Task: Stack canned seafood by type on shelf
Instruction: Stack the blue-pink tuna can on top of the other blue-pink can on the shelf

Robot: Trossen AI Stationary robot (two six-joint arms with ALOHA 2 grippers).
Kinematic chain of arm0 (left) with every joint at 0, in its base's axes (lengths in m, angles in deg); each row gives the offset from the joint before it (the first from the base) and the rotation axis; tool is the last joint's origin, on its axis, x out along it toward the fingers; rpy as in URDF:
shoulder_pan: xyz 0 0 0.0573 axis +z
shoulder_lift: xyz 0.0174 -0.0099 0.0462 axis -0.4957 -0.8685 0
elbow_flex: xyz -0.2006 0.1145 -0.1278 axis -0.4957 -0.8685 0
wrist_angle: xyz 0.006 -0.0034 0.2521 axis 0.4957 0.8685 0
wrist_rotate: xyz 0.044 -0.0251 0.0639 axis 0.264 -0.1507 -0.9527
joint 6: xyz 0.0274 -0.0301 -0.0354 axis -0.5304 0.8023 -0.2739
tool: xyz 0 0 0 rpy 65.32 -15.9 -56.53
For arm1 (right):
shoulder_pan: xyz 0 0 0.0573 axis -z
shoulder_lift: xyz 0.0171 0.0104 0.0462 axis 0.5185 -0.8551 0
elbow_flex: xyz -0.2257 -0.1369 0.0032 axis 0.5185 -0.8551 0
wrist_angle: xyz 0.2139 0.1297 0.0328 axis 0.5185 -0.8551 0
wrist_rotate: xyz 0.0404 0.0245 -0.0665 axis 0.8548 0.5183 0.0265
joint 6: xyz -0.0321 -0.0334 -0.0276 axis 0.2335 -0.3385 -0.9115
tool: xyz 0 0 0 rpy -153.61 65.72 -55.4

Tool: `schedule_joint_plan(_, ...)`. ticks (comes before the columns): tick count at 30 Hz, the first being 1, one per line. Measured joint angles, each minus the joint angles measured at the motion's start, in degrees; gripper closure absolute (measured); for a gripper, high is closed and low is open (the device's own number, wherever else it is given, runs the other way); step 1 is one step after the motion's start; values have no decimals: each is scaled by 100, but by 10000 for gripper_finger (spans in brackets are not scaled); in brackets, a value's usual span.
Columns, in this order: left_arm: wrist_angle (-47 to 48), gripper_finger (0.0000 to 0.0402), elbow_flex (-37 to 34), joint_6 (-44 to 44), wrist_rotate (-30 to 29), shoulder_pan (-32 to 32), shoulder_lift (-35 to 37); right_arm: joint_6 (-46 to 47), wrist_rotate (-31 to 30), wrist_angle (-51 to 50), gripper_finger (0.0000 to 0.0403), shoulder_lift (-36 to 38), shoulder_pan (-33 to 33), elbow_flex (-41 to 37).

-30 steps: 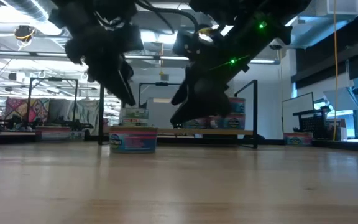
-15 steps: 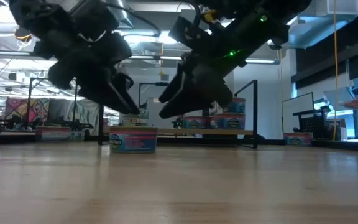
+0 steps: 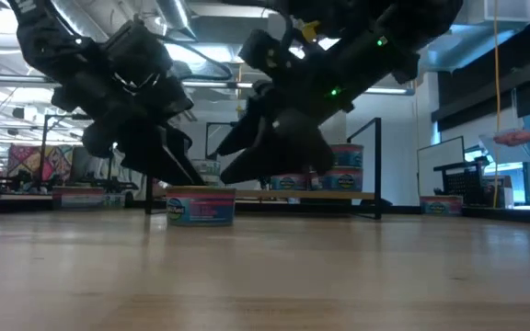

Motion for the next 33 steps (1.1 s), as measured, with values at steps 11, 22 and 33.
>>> schedule_joint_plan(11,-333,149,-76,325,390,419,-182,-1103,-597,151,64,-390,106,3)
schedule_joint_plan(22,-398,149,-85,684,685,752,-194,-1905,-867,360,64,-472,256,3)
schedule_joint_plan(33,-495,149,-92,824,711,788,-199,-1974,-732,321,64,-545,528,0)
